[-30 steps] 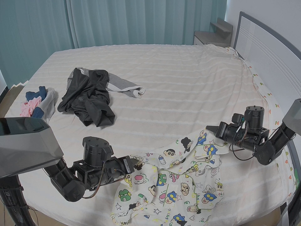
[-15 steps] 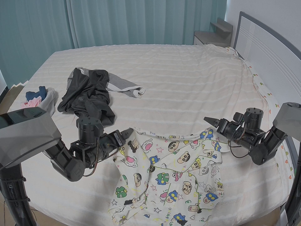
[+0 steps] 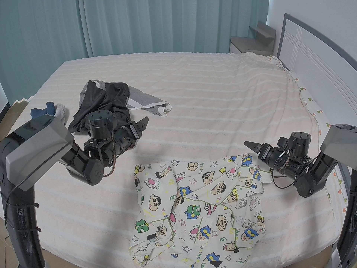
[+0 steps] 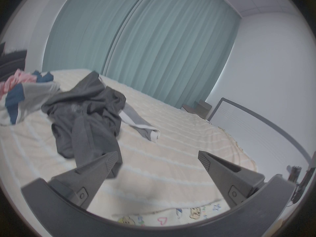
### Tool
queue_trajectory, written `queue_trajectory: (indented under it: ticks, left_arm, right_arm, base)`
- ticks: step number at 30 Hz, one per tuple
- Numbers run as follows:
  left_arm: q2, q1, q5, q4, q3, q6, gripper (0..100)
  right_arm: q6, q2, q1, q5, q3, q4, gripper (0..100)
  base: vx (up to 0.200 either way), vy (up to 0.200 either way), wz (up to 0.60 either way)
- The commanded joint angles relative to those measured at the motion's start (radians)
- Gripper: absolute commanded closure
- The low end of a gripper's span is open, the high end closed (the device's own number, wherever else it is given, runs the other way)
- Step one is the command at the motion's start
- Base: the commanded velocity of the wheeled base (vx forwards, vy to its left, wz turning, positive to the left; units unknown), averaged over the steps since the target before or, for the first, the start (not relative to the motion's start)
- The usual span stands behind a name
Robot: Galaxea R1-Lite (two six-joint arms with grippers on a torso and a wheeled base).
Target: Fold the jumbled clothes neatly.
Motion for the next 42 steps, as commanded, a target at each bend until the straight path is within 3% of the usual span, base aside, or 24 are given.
queue_trajectory:
  ticks: [1, 6, 8, 13, 16, 24, 28, 32, 42]
  left_arm:
    - [0.096, -0.003, 0.045, 0.039, -0.055, 0.063, 0]
    - [0.018, -0.031, -0.041, 0.097, 0.103, 0.032, 0]
    - [-0.048, -0.04, -0.134, 0.129, 0.205, -0.02, 0]
    - [-0.144, -0.06, -0.248, 0.269, 0.327, -0.054, 0]
    - [-0.169, -0.063, -0.283, 0.275, 0.367, -0.083, 0]
    - [-0.134, -0.048, -0.294, 0.275, 0.376, -0.113, 0]
    - [-0.117, -0.038, -0.294, 0.267, 0.347, -0.195, 0]
    - [-0.078, -0.034, -0.285, 0.261, 0.344, -0.189, 0]
    - [-0.002, -0.037, -0.282, 0.194, 0.305, -0.196, 0]
  right_arm:
    - [-0.009, 0.006, -0.001, -0.033, 0.015, -0.006, 0]
    - [-0.032, -0.017, -0.024, -0.04, 0.031, 0.005, 0]
    - [-0.04, -0.017, -0.028, -0.038, 0.034, 0.012, 0]
    - [-0.04, -0.009, -0.041, -0.038, 0.021, 0.011, 0]
    - [-0.04, 0.011, -0.054, -0.038, -0.005, 0.009, 0]
    - [-0.017, -0.003, -0.116, -0.041, -0.051, 0.008, 0]
    - [-0.006, -0.023, -0.163, -0.043, -0.059, 0.006, 0]
    - [-0.006, -0.028, -0.199, -0.055, -0.058, 0.006, 0]
    - [-0.006, -0.012, -0.203, -0.06, -0.056, 0.015, 0]
  base:
    - [0.0, 0.0, 0.0]
    - [0.0, 0.0, 0.0]
    - [0.0, 0.0, 0.0]
    - [0.0, 0.0, 0.0]
    - [0.0, 0.0, 0.0]
    - [0.0, 0.0, 0.0]
    - [0.0, 0.0, 0.0]
    - [0.0, 0.0, 0.0]
    - [0.0, 0.0, 0.0]
